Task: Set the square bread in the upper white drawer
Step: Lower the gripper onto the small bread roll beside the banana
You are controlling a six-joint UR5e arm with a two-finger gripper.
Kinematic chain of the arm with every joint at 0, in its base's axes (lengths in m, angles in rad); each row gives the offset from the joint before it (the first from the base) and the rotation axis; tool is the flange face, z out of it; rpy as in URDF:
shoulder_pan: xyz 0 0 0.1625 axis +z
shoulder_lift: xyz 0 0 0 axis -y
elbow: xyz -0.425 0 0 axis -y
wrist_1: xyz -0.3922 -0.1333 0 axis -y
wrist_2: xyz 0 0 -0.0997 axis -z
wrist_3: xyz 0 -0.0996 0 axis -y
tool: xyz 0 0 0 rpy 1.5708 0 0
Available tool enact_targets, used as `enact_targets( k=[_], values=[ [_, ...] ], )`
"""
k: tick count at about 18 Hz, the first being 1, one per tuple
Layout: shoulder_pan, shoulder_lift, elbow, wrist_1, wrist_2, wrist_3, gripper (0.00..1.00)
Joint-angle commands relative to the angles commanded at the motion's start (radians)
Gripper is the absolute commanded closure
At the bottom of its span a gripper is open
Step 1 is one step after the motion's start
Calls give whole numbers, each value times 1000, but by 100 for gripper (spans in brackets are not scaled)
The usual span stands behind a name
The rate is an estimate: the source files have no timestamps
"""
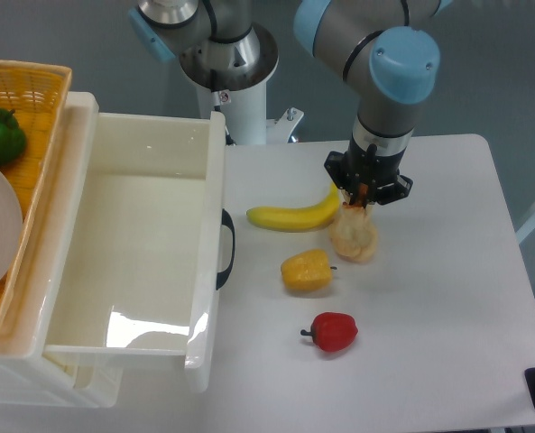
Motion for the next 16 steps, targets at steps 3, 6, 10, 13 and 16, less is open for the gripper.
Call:
enact_targets(
  k=[3,6,10,13,16],
  values=[
    [6,0,0,0,-8,0,88],
    [11,0,5,2,-12,-6,88],
    [14,0,25,-3,-40,-23,88],
    [15,0,25,-5,-41,-41,88],
    [3,0,29,-11,-38,-54,87]
  ],
)
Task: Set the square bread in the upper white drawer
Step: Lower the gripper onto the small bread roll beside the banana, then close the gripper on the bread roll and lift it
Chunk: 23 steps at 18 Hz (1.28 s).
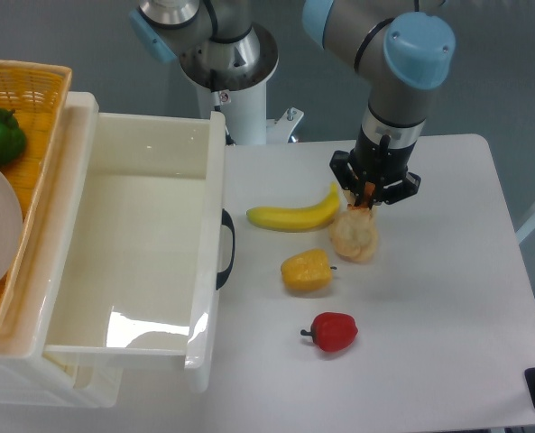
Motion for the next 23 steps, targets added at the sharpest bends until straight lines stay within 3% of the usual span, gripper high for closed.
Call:
enact_targets(
  k=[13,23],
  values=[
    [-32,5,106,-22,-55,-250,87],
    [-43,117,118,-14,-193,-425,86]
  ],
)
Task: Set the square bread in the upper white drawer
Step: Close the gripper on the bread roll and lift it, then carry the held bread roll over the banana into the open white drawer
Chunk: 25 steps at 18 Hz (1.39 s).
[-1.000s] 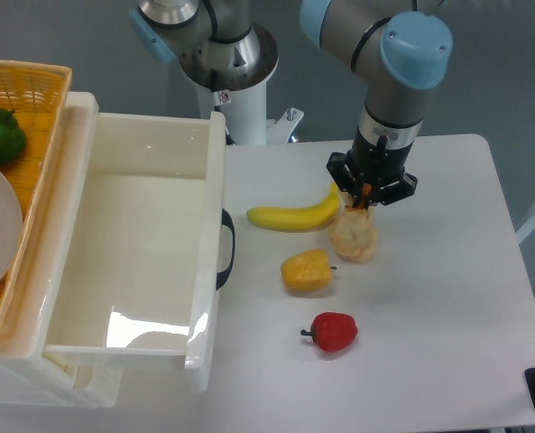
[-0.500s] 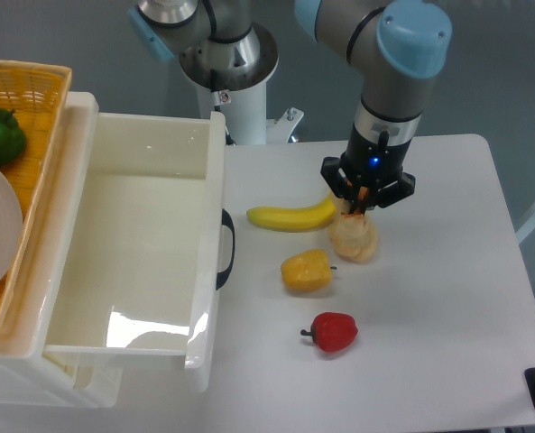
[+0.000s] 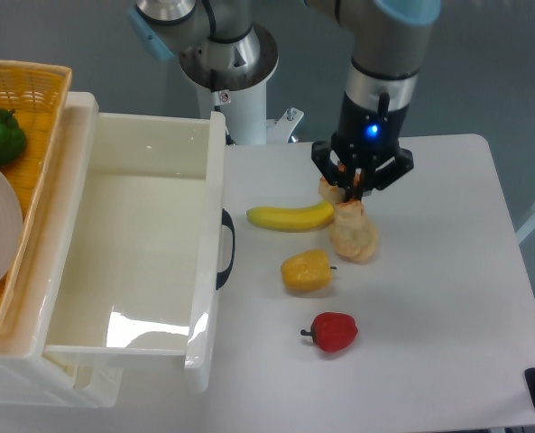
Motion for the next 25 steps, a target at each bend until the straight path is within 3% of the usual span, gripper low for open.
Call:
enact_targets(
  k=[6,10,17,25],
  values=[
    [-21,26,3,3,-77,-109,86],
    [-69,34,6,49,-81,-198,86],
    [-184,23,-2,57,-120,-256,84],
    [-258,-15,-3,61,-144,-285,80]
  ],
)
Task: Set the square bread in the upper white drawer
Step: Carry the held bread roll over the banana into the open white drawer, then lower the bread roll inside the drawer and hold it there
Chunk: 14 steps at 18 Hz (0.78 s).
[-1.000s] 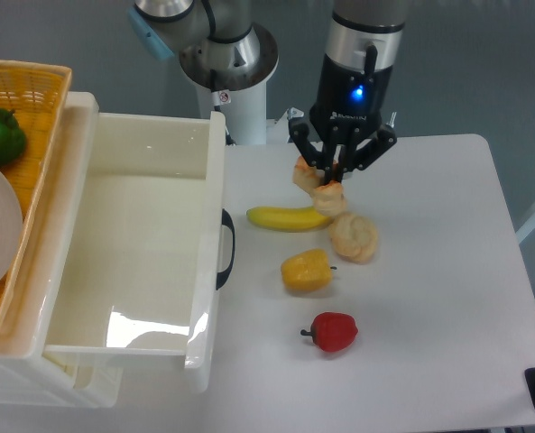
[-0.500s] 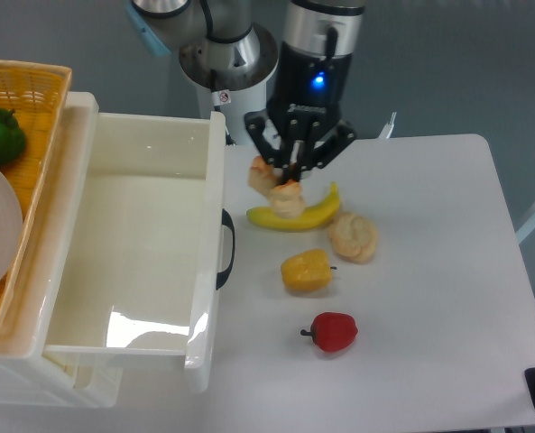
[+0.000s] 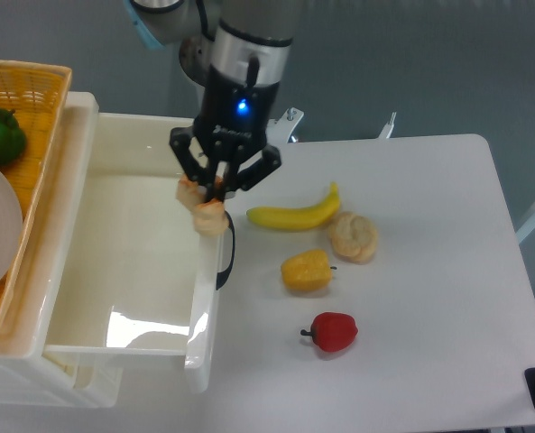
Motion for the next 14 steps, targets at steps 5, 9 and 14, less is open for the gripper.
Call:
enact_targets(
  k=[5,9,14],
  values=[
    [-21,0,0,0,-22,0,76],
    [-28,-6,-3,2,-22,9,65],
    [-55,-25,-8,24,-20,25,51]
  ],
)
